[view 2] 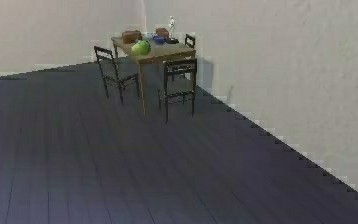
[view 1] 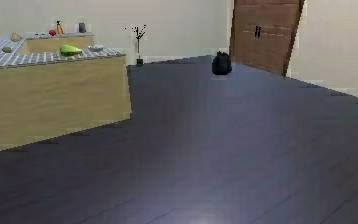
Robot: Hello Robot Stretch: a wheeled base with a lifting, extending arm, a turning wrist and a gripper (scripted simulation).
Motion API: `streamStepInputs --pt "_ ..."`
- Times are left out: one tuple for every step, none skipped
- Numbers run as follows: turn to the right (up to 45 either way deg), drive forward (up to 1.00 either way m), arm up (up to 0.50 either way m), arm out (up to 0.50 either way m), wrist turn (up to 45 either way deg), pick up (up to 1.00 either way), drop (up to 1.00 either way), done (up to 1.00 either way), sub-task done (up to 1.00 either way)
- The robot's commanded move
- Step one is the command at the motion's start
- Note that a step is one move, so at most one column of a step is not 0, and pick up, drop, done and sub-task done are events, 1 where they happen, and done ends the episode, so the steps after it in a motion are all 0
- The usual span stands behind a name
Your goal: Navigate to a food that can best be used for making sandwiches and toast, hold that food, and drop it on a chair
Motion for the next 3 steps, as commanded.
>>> streamStepInputs --pt "45.0 0.0 0.0 0.0 0.0 0.0 0.0 0.0 0.0" --pt "18.0 0.0 0.0 0.0 0.0 0.0 0.0 0.0 0.0" --pt "0.0 1.0 0.0 0.0 0.0 0.0 0.0 0.0 0.0"
